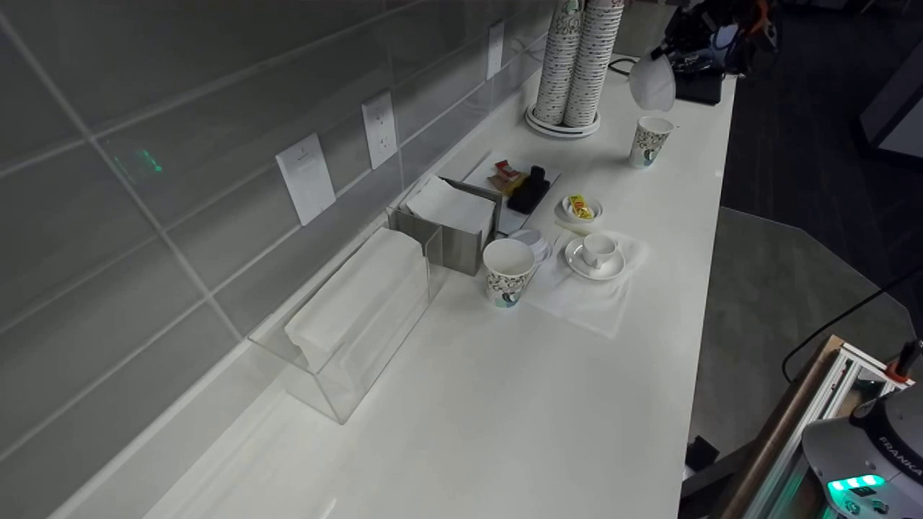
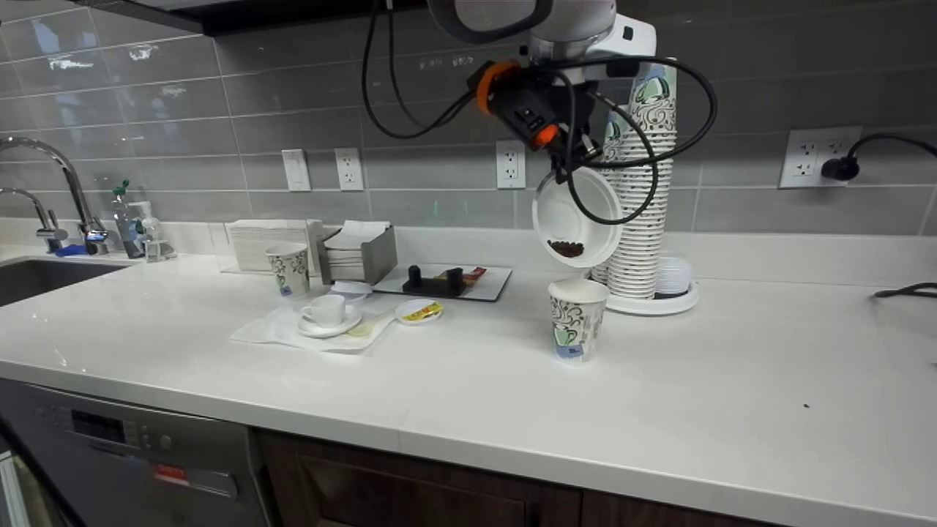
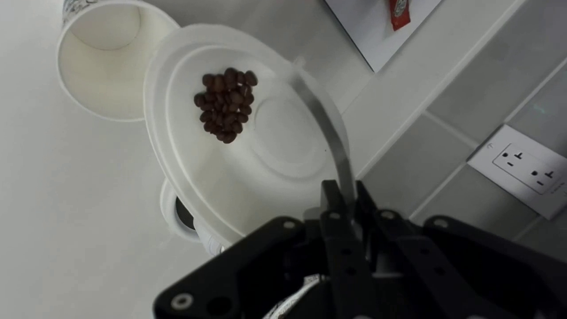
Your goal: Pour the contents in the bowl into the cup
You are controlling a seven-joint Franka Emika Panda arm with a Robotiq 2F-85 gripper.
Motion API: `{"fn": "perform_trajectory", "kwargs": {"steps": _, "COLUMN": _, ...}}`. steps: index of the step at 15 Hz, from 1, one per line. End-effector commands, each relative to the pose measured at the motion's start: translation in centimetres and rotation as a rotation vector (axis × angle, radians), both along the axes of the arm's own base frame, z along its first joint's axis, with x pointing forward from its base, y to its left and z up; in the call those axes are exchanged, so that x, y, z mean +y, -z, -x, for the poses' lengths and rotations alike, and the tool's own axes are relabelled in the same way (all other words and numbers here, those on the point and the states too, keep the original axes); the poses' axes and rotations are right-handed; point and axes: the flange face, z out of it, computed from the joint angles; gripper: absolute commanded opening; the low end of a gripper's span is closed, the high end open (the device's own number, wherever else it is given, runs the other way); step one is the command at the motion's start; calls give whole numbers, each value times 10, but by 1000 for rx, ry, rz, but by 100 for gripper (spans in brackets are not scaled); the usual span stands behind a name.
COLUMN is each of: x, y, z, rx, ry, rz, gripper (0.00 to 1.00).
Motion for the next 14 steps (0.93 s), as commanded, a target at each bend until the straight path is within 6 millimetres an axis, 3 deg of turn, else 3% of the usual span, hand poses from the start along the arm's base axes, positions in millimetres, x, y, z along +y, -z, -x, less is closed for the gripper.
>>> {"fn": "perform_trajectory", "kwargs": {"steps": 1, "x": -12, "y": 0, "z": 0, "rx": -37, "ry": 15, "rz": -104, "gripper": 2}}
{"fn": "perform_trajectory", "kwargs": {"steps": 14, "x": -38, "y": -3, "z": 13, "rx": -98, "ry": 49, "rz": -348, "gripper": 2}}
